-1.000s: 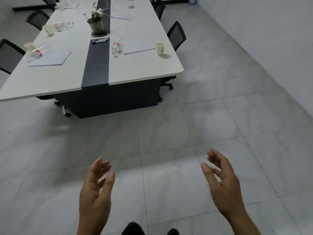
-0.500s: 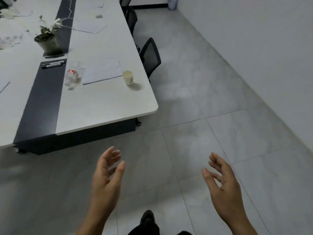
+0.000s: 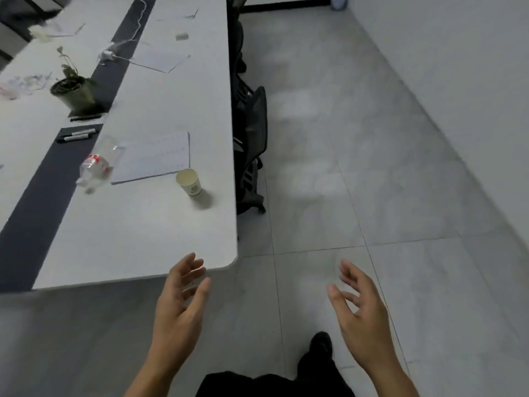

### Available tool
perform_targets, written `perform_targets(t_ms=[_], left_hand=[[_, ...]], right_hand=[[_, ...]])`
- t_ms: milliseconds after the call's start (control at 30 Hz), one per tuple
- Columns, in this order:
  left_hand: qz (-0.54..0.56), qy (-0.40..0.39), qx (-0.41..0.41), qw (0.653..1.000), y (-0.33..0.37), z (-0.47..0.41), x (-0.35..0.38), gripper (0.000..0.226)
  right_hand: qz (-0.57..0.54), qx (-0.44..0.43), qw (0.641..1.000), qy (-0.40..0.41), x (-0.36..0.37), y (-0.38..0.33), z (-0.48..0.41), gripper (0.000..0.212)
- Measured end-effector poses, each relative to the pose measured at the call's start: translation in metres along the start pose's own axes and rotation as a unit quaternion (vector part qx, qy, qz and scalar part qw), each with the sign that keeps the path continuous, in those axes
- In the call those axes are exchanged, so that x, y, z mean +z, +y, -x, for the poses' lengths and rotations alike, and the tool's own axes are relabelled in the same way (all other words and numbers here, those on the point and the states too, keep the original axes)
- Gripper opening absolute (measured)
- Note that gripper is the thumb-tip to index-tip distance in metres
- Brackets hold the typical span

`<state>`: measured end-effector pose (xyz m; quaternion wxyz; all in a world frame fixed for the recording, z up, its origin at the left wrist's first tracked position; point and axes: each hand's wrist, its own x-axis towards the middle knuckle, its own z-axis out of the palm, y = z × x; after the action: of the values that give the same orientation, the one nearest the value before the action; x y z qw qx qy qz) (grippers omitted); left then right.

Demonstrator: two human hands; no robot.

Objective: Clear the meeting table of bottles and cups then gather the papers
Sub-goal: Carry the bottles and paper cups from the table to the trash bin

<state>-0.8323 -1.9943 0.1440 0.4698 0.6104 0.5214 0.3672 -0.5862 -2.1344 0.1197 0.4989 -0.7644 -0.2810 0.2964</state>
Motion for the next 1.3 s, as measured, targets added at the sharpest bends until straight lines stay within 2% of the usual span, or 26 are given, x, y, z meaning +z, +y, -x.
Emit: perform_targets(t_ms=[233, 333, 467, 633, 767, 867, 933, 1000, 1067, 1200, 1300], left_hand=[[0.012, 0.169, -0.041, 0.985, 0.021, -0.042, -0.028, 0.044], [0.024, 0.194, -0.067, 0.979, 0.009, -0.060, -0.042, 0.046], [0.037, 0.197, -0.093, 0.975, -0.026, -0.100, -0.077, 0.045], [0.037, 0.146, -0.126, 0.981, -0.085, -0.190, -0.150, 0.045], [0.009, 0.117, -0.162, 0.980, -0.111, -0.265, -0.220, 0.044], [-0.020, 0.087, -0.170, 0.981, -0.125, -0.316, -0.260, 0.043], [-0.049, 0.058, -0.169, 0.983, -0.138, -0.351, -0.277, 0.045], [-0.093, 0.034, -0.156, 0.983, -0.152, -0.385, -0.285, 0.048], [-0.127, 0.022, -0.137, 0.982, -0.162, -0.418, -0.290, 0.050], [-0.157, 0.058, -0.114, 0.979, -0.167, -0.480, -0.290, 0.052], [-0.216, 0.084, -0.091, 0.969, -0.175, -0.523, -0.288, 0.059]], right_hand=[[0.019, -0.061, 0.985, -0.158, 0.049, -0.074, -0.116, 0.048], [0.032, -0.083, 0.973, -0.212, 0.097, -0.094, -0.141, 0.048], [0.047, -0.086, 0.966, -0.239, 0.179, -0.105, -0.162, 0.052], [0.074, -0.052, 0.974, -0.208, 0.307, -0.107, -0.180, 0.052], [0.102, 0.018, 0.980, -0.171, 0.384, -0.124, -0.184, 0.061], [0.108, 0.045, 0.988, -0.100, 0.420, -0.136, -0.201, 0.074], [0.122, 0.065, 0.989, -0.060, 0.441, -0.135, -0.218, 0.090], [0.152, 0.080, 0.984, -0.038, 0.461, -0.126, -0.236, 0.108], [0.187, 0.101, 0.977, -0.027, 0.482, -0.117, -0.252, 0.114], [0.231, 0.107, 0.967, -0.025, 0.513, -0.107, -0.264, 0.082], [0.250, 0.073, 0.963, -0.063, 0.529, -0.109, -0.260, 0.074]])
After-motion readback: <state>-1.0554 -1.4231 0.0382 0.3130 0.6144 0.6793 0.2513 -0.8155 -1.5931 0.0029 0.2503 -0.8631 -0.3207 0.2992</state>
